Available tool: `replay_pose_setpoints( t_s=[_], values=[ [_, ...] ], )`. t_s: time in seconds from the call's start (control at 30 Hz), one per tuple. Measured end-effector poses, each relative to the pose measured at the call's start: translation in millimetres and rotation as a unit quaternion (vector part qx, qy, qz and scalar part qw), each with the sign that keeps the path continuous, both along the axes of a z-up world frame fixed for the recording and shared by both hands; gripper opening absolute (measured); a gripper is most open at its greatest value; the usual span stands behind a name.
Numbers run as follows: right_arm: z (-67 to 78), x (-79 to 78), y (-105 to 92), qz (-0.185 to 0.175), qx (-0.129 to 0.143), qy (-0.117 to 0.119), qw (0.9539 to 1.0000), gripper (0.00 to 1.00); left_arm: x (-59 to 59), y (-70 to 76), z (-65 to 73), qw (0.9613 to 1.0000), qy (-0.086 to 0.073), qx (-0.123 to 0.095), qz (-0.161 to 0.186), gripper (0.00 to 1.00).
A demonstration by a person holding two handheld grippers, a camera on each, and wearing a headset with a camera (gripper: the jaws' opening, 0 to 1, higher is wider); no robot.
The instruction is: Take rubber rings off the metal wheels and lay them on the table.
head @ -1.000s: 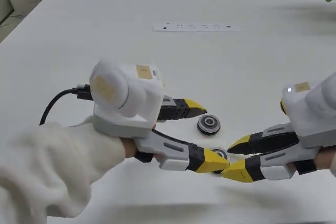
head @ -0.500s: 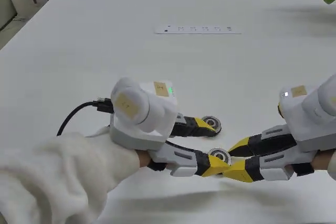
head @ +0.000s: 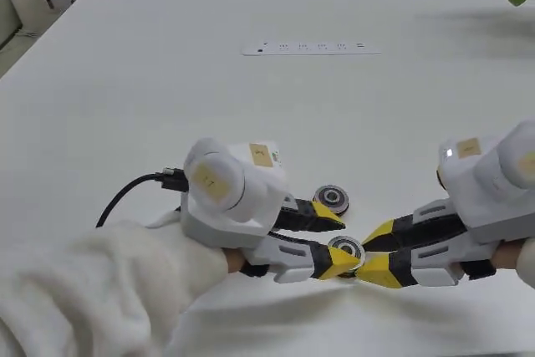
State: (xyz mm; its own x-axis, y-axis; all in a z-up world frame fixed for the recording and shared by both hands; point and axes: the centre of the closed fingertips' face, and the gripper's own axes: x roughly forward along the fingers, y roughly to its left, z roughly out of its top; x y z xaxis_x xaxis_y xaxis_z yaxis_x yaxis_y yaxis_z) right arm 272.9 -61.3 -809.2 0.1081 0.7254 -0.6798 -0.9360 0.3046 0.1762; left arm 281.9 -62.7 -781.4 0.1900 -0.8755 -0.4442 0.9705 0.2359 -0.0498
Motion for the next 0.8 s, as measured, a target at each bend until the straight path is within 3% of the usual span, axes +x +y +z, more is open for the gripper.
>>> replay_pose_setpoints(
  t_s=[0.43,0.8],
  values=[
    [-3.3,2.4,-3.8,0.010,-0.011,-0.012,0.9998,0.10,1.7,1.9,-9.5,0.9999,0.004,0.011,0.001,0.23],
    [-3.6,6.7,-5.7,0.006,-0.013,-0.019,0.9997,0.03,2.2,1.8,-9.8,0.9996,-0.020,0.017,-0.007,0.21]
  ],
)
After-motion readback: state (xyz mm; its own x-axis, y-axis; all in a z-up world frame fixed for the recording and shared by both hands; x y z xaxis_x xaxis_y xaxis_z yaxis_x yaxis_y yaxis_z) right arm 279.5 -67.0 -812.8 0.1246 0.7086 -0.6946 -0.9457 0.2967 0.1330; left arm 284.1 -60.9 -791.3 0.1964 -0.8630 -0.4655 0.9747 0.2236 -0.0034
